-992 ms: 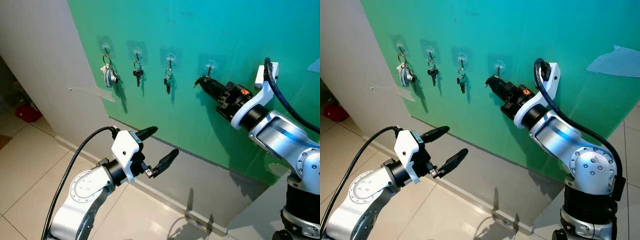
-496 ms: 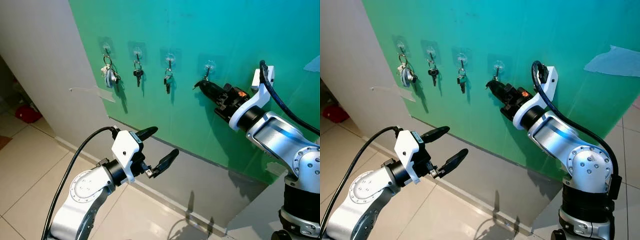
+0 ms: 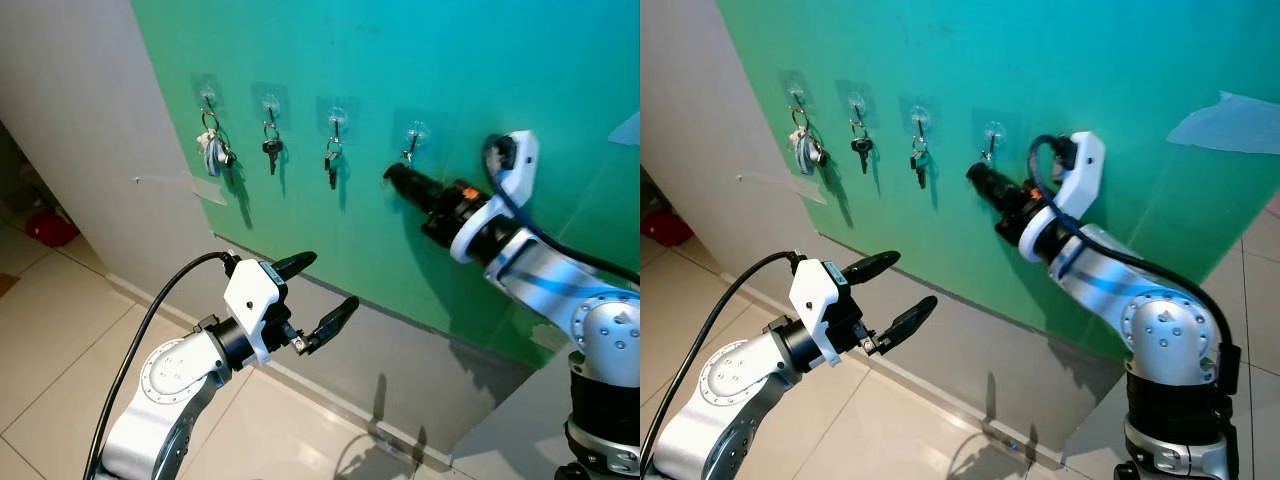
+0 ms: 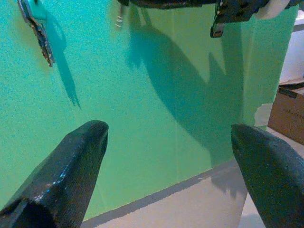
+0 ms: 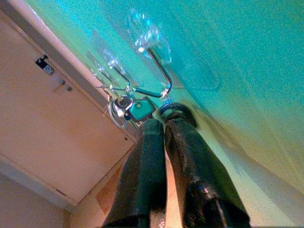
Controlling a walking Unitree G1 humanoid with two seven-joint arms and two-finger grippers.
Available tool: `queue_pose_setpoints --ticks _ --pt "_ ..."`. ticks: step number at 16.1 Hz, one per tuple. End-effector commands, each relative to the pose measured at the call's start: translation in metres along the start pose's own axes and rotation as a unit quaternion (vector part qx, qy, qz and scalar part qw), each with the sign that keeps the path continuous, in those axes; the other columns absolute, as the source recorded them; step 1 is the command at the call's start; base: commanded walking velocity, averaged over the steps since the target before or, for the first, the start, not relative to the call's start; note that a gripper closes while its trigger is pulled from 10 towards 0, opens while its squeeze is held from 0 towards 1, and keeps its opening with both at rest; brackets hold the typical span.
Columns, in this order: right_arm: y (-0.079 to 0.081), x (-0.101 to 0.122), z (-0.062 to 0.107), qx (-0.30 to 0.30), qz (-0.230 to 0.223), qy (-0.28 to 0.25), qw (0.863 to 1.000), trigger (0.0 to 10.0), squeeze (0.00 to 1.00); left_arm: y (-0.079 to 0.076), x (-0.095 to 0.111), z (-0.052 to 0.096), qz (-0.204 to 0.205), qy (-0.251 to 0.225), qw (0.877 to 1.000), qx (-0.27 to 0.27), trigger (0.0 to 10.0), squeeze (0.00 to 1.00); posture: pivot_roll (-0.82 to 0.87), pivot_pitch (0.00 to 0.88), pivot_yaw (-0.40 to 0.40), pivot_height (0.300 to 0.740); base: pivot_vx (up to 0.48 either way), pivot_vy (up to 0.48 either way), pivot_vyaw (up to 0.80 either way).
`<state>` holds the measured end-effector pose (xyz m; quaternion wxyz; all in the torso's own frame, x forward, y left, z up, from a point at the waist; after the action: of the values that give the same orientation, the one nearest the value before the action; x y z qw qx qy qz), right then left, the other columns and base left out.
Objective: Hang keys on a hook
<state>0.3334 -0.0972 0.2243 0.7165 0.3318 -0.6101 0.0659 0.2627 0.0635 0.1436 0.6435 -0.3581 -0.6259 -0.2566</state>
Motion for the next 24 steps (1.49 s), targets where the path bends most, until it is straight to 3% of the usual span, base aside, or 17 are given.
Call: queue_pose_setpoints --ticks 1,5,8,9,11,13,16,20,22,24 --pt "0.003 -0.001 0.000 0.009 0.008 0.003 1.000 10.0 1.00 0.000 0.004 -0.001 -0.008 -0.005 1.000 -0.001 10.0 0.00 -0.07 0.000 0.052 0.740 0.000 0.000 0.00" --pt "0.000 -0.022 0.007 0.008 0.016 0.032 0.999 10.0 1.00 0.004 0.003 0.002 -0.013 -0.004 1.000 0.011 10.0 0.00 -0.06 0.000 0.049 0.740 0.000 0.000 0.00" --pt "-0.001 -0.040 0.016 0.003 0.046 0.067 0.997 10.0 1.00 0.006 -0.002 0.006 -0.010 0.003 1.000 0.030 10.0 0.00 -0.06 0.000 0.045 0.740 0.000 0.000 0.00" --pt "-0.001 -0.052 0.025 0.004 0.063 0.086 0.994 10.0 0.00 0.011 -0.011 0.009 -0.011 0.019 0.998 0.057 10.0 0.00 -0.06 0.000 0.044 0.740 0.000 0.000 0.00" --pt "-0.019 -0.089 0.044 -0.031 0.167 0.147 0.974 10.0 0.00 0.018 -0.033 0.019 -0.004 0.047 0.995 0.088 10.0 0.00 -0.07 0.000 0.041 0.740 0.000 0.000 0.00" --pt "-0.040 -0.122 0.053 -0.075 0.162 0.164 0.970 10.0 0.00 0.030 -0.046 0.026 0.009 0.052 0.989 0.137 10.0 0.00 -0.07 0.000 0.038 0.740 0.000 0.000 0.00" --pt "-0.078 -0.184 0.072 -0.147 0.210 0.232 0.939 10.0 0.00 0.042 -0.066 0.035 0.010 0.075 0.980 0.183 10.0 0.00 -0.07 0.000 0.030 0.740 0.000 0.221 0.00" --pt "-0.120 -0.216 0.085 -0.250 0.235 0.239 0.908 10.0 0.00 0.073 -0.086 0.045 0.033 0.084 0.960 0.266 10.0 0.00 -0.05 0.000 0.017 0.740 0.000 0.472 0.00" --pt "-0.136 -0.236 0.089 -0.289 0.211 0.259 0.897 10.0 0.00 0.077 -0.095 0.056 0.027 0.097 0.956 0.277 10.0 0.00 -0.04 0.000 0.017 0.740 0.000 0.480 -0.22" --pt "-0.141 -0.241 0.090 -0.299 0.221 0.262 0.890 10.0 0.00 0.083 -0.102 0.061 0.027 0.103 0.950 0.292 10.0 0.00 -0.04 0.000 0.014 0.740 0.000 0.480 -0.44"
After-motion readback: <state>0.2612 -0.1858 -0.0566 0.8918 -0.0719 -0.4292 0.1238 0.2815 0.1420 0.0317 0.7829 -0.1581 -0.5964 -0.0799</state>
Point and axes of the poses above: a point about 5 cm out from each wrist's last joint towards the gripper, its own z axis pointing back from the gripper into the wrist, its own x axis along the axis of the wrist's last joint, y = z × x, the point moved 6 cm from there along -z, pointing out of the wrist towards the gripper, and after that the axes turned 13 degrees about z, right-handed, at the moved point
